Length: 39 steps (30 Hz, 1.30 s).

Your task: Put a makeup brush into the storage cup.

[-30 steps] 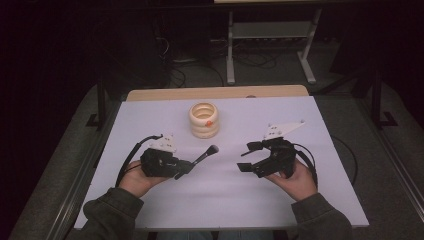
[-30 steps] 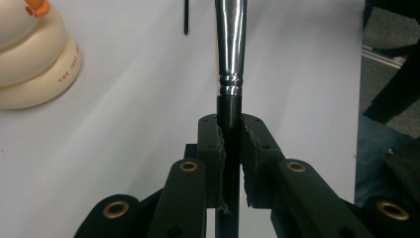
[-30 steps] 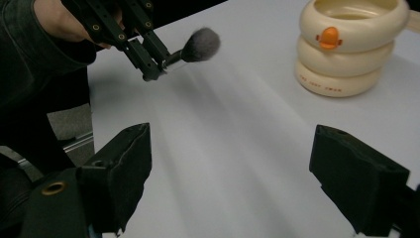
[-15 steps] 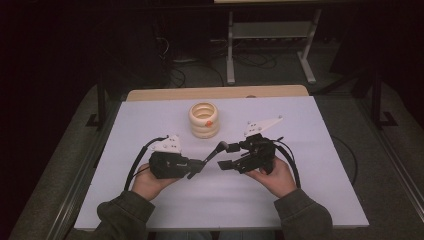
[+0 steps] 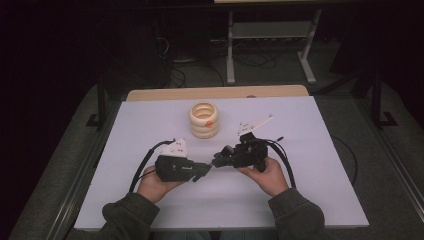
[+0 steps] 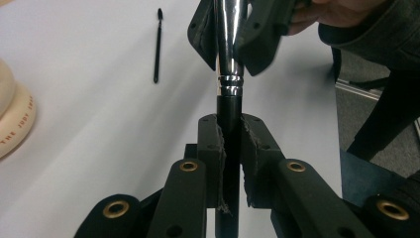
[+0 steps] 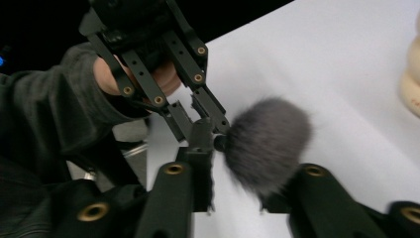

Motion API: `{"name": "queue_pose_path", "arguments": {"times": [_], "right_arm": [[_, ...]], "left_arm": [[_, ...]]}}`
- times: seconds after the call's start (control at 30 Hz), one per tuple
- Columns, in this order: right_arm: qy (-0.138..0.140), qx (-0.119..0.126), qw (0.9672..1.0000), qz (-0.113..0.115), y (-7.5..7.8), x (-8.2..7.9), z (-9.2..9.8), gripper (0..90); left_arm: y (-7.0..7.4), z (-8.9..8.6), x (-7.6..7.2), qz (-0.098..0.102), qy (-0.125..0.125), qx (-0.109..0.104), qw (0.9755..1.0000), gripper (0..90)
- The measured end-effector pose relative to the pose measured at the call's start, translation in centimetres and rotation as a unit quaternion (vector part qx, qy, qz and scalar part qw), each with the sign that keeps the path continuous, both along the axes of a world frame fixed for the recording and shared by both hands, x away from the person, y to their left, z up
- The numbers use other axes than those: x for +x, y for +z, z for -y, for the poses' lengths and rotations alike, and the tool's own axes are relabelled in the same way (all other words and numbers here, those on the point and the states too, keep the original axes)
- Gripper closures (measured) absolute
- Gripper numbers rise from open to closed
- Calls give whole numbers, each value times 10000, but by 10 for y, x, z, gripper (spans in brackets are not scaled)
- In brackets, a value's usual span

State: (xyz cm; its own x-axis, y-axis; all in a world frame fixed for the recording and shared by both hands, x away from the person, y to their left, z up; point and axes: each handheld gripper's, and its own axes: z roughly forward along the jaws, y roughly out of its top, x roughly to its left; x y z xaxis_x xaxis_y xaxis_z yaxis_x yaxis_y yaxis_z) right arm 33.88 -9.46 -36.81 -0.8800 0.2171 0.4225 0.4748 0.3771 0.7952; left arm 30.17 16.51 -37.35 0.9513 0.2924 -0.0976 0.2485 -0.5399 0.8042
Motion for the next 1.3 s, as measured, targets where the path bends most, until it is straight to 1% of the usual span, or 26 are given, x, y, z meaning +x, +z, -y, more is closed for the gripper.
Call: {"name": "queue_pose_path", "arguments": {"times": [0.03,0.07,0.17,0.2,0.27,0.33,0.37,0.47,0.5,0.53,0.57,0.6,0.63,0.67,0.7,0.8,0.93,1.0,1.03,1.07,1.13,1.17,1.2,1.23,1.27,1.3], "right_arm": [[78,132,9997,-166,-3,3,0,752],[78,132,9997,-166,-3,3,0,752],[130,100,9995,-269,-4,5,-3,759],[146,73,9996,-234,-5,6,-4,760],[144,-61,9996,-248,-5,5,-6,761],[108,-331,9994,-69,-3,5,-8,761],[108,-331,9994,-69,-3,5,-8,761],[93,-469,9989,-10,-1,5,-9,761],[60,-636,9980,7,4,5,-9,761],[63,-661,9978,71,5,6,-10,761],[41,-724,9974,49,7,7,-9,761],[25,-763,9970,108,8,8,-9,761],[9,-799,9967,133,10,8,-9,761],[11,-800,9966,174,11,10,-8,761],[-29,-830,9965,138,13,10,-8,761],[-62,-878,9960,159,16,15,-7,761],[-117,-995,9949,145,23,20,-7,761],[-140,-1055,9941,216,28,24,-6,761],[-148,-1057,9940,219,31,26,-7,761],[-181,-1086,9936,235,33,28,-6,761],[-183,-1096,9935,259,38,31,-6,761],[-194,-1150,9926,346,40,34,-6,761],[-214,-1145,9927,318,43,36,-6,761],[-201,-1138,9926,377,45,39,-6,761],[-201,-1138,9926,377,45,39,-6,761],[-254,-1162,9922,371,50,42,-6,761]], "left_arm": [[0,0,0,7,-4,12,10000,800],[-1,0,0,31,-4,53,10000,800],[-3,0,0,30,-6,128,9999,798],[-4,0,0,15,19,166,9999,791],[-6,0,0,1,21,162,9999,763],[-8,-2,0,114,94,237,9996,661],[-8,-3,-1,94,122,245,9996,661],[-9,-4,-2,100,128,245,9996,649],[-12,-10,-4,115,248,257,9993,628],[-14,-13,-4,114,281,262,9992,624],[-15,-14,-4,108,301,297,9990,620],[-16,-17,-4,105,333,346,9988,612],[-18,-19,-5,87,384,336,9987,603],[-18,-22,-5,83,392,343,9986,602],[-19,-23,-5,68,419,319,9986,602],[-21,-30,-7,63,534,316,9981,591],[-23,-36,-8,119,628,341,9974,575],[-24,-39,-9,172,689,367,9968,567],[-24,-40,-10,128,775,315,9964,561],[-25,-42,-9,175,753,351,9964,554],[-26,-43,-9,159,815,349,9959,552],[-26,-44,-9,182,827,385,9957,546],[-26,-45,-9,140,838,352,9958,539],[-26,-45,-10,171,819,372,9958,539],[-26,-45,-10,171,819,372,9958,539],[-27,-45,-10,212,829,388,9956,537]]}}
